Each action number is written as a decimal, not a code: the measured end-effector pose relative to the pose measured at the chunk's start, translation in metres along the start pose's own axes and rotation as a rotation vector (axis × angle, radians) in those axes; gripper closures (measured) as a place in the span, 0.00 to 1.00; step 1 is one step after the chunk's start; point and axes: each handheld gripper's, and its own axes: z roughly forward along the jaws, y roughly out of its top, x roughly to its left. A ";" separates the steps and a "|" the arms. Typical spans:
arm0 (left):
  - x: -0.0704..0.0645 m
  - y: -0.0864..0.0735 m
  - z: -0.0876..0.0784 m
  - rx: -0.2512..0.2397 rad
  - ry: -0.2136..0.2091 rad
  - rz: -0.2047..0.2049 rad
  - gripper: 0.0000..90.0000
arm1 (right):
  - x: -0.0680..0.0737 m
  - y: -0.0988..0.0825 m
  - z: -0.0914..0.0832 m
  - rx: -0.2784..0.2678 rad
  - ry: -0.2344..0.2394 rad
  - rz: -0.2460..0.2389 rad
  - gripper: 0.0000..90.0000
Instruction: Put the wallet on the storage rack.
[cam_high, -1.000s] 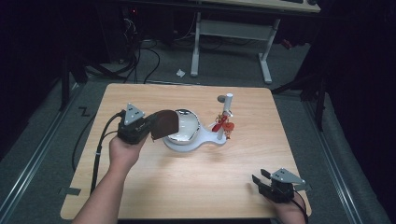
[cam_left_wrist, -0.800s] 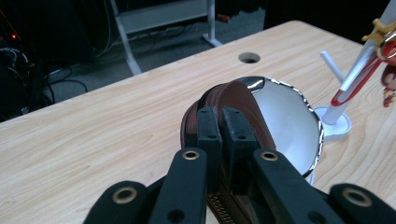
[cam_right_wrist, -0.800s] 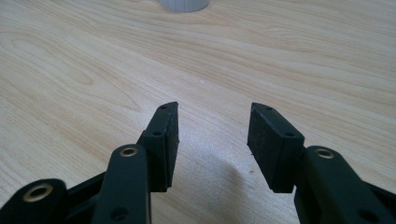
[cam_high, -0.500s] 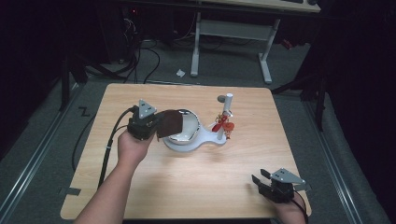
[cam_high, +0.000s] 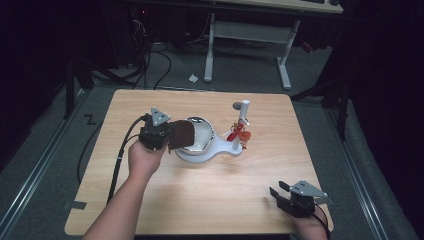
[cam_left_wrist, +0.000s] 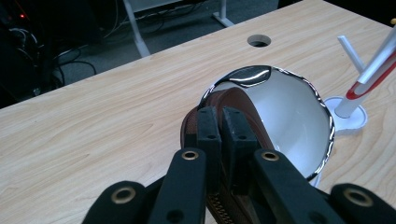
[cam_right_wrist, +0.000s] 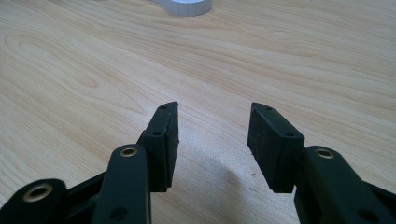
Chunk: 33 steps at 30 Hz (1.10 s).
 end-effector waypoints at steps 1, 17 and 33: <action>-0.001 0.000 0.001 0.005 0.002 0.004 0.96 | 0.000 0.000 0.000 -0.001 0.001 0.000 0.59; -0.011 0.003 0.023 0.012 0.043 -0.038 0.96 | 0.000 0.000 -0.001 -0.003 0.000 0.007 0.59; -0.017 0.008 0.038 0.022 0.074 -0.032 0.95 | 0.000 0.000 0.000 -0.003 0.005 0.005 0.59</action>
